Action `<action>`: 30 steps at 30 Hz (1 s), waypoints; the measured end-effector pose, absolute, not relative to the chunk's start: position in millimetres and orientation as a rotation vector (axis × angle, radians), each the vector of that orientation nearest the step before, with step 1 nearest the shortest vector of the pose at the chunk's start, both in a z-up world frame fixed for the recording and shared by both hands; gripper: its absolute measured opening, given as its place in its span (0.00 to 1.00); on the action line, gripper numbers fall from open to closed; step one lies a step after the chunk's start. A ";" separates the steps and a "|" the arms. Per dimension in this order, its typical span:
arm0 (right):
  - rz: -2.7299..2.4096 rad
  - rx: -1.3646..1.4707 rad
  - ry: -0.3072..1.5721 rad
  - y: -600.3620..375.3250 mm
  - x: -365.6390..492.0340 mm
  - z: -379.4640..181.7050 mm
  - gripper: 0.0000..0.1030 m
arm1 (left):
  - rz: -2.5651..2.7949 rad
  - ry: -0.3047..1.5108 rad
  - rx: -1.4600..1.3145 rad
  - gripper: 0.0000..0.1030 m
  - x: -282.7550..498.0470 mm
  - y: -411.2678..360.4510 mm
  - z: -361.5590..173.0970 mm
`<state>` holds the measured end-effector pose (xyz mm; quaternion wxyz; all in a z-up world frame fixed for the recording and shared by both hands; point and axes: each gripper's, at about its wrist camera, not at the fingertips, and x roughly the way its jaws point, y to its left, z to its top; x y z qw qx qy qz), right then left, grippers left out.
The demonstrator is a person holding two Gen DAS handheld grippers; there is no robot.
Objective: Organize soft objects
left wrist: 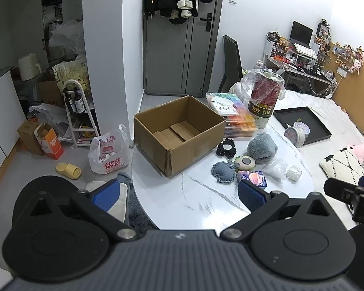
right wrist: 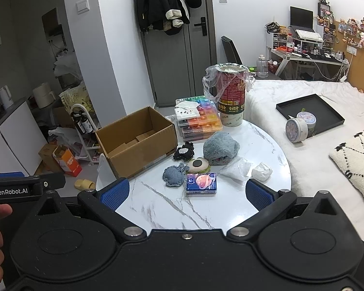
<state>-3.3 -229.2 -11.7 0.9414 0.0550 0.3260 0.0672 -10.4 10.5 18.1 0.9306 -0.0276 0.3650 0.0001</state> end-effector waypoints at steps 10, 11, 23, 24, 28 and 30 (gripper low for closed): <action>0.141 0.111 0.667 -230.1 -5.1 -12.1 1.00 | -0.003 0.749 -0.059 1.00 -13.2 9.5 16.4; 0.140 0.110 0.667 -230.0 -5.2 -12.2 1.00 | -0.005 0.750 -0.059 1.00 -13.2 8.6 15.7; 0.145 0.119 0.686 -234.0 -1.6 -20.7 1.00 | -0.032 0.772 -0.056 1.00 -4.8 -4.5 0.3; 0.143 0.117 0.686 -234.6 -1.3 -21.9 1.00 | -0.037 0.775 -0.054 1.00 -3.6 -6.1 -1.6; 0.136 0.116 0.699 -240.2 2.0 -27.9 1.00 | -0.055 0.784 -0.045 0.99 1.7 -13.1 -8.2; 0.127 0.114 0.702 -242.5 3.4 -31.3 1.00 | -0.066 0.791 -0.047 0.99 5.1 -15.7 -12.0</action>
